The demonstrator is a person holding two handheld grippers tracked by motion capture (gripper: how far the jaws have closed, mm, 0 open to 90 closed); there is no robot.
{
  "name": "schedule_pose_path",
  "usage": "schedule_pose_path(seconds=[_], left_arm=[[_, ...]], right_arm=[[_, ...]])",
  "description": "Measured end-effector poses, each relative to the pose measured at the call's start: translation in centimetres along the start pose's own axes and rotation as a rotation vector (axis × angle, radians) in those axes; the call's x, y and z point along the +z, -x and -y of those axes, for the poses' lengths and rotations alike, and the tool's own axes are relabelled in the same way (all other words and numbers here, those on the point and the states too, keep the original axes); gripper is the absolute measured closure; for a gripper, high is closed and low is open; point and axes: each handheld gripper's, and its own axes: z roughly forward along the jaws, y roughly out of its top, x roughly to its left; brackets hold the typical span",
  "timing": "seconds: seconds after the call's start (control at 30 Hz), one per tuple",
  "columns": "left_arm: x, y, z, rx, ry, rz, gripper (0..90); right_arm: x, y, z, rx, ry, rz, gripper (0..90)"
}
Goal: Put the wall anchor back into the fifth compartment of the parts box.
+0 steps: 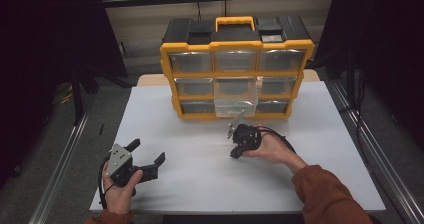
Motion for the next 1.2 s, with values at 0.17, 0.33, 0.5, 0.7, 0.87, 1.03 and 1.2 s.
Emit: schedule_pose_path(seconds=[0.17,0.33,0.5,0.7,0.87,1.03,1.2], left_arm=[[0.1,0.0,0.0,-0.006,-0.003,0.004,2.4],[0.1,0.0,0.0,-0.010,0.003,0.002,2.4],[0.1,0.0,0.1,-0.022,-0.002,0.002,2.4],[-0.2,0.0,0.1,-0.011,0.000,-0.005,2.4],[-0.2,-0.1,0.1,-0.026,0.011,-0.009,2.4],[-0.1,-0.1,0.0,-0.016,0.005,0.005,2.4],[-0.2,-0.1,0.1,-0.018,0.013,0.008,2.4]], right_arm=[[-1.0,-0.2,-0.1,-0.017,0.060,0.005,84.9],[-1.8,0.0,0.1,-0.042,0.130,0.005,84.9],[-2.9,0.1,0.4,-0.017,0.161,-0.007,84.9],[-4.2,-0.2,0.5,0.004,0.189,-0.005,84.9],[-5.6,-0.3,0.5,-0.018,0.230,0.012,84.9],[-6.7,-0.7,0.5,-0.013,0.264,0.012,84.9],[-8.7,-1.0,0.3,-0.024,0.327,0.015,84.9]])
